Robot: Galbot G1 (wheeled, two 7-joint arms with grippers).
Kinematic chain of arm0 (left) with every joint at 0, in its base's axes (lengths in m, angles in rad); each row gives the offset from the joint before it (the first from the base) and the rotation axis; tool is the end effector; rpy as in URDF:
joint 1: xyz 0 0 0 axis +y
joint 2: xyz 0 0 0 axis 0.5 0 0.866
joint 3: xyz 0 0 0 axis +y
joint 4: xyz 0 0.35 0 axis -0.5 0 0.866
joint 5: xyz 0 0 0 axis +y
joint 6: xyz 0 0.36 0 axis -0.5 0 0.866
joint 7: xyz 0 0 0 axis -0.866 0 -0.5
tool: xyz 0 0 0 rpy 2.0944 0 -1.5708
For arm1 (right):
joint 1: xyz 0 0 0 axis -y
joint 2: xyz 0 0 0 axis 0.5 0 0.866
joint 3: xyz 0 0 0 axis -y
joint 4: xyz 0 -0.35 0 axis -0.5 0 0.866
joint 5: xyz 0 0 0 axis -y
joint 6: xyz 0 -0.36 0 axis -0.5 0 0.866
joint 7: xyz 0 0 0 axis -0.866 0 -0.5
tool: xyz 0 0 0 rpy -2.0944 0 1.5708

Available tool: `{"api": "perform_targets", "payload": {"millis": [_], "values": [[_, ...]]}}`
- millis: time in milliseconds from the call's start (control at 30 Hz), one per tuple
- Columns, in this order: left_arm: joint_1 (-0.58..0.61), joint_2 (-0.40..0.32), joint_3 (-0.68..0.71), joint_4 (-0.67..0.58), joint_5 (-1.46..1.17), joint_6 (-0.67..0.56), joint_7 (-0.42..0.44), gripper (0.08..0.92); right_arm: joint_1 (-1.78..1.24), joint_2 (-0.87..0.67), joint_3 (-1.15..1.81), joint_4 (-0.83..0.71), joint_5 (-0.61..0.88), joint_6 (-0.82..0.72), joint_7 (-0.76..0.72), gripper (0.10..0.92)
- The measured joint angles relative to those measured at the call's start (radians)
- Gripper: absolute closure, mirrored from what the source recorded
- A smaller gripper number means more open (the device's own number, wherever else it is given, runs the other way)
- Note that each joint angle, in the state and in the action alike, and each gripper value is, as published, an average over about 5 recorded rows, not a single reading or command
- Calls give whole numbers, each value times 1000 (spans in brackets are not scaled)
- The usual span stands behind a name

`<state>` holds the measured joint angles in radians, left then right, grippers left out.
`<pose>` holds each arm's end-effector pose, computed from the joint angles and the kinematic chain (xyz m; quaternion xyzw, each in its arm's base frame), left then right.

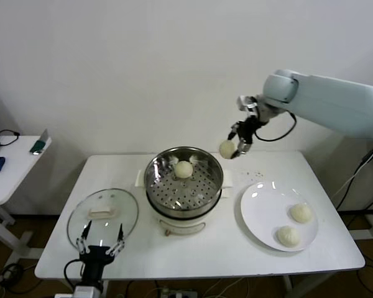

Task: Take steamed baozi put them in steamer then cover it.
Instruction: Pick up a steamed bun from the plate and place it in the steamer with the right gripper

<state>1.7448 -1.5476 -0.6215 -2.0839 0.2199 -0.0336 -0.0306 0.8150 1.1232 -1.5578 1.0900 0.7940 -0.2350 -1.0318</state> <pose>0.1284 0.0347 -0.3327 0.0360 -0.9854 -0.1478 0.0758 0.6062 0.0275 0.0190 0.5624 -0.5801 0.4999 0.3120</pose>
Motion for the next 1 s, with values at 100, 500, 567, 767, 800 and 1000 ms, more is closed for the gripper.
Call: {"api": "perform_targets", "payload": {"millis": [100, 500, 567, 767, 800, 1000], "values": [[7, 0, -5, -2, -2, -3, -2, 177, -16, 59, 10, -14, 20, -11, 18, 338], [-7, 0, -19, -6, -28, 8, -7, 177, -127, 250, 22, -84, 38, -29, 67, 338], [-9, 1, -20, -4, -32, 9, -7, 177, -149, 274, 22, -99, 34, -29, 70, 338], [-23, 6, -25, 6, -44, 16, -7, 177, -203, 326, 19, -133, 20, -32, 73, 338], [-26, 7, -25, 7, -46, 17, -7, 177, -211, 331, 18, -138, 17, -33, 74, 338], [-39, 13, -24, 8, -50, 23, -7, 177, -242, 347, 15, -158, -2, -33, 73, 338]]}}
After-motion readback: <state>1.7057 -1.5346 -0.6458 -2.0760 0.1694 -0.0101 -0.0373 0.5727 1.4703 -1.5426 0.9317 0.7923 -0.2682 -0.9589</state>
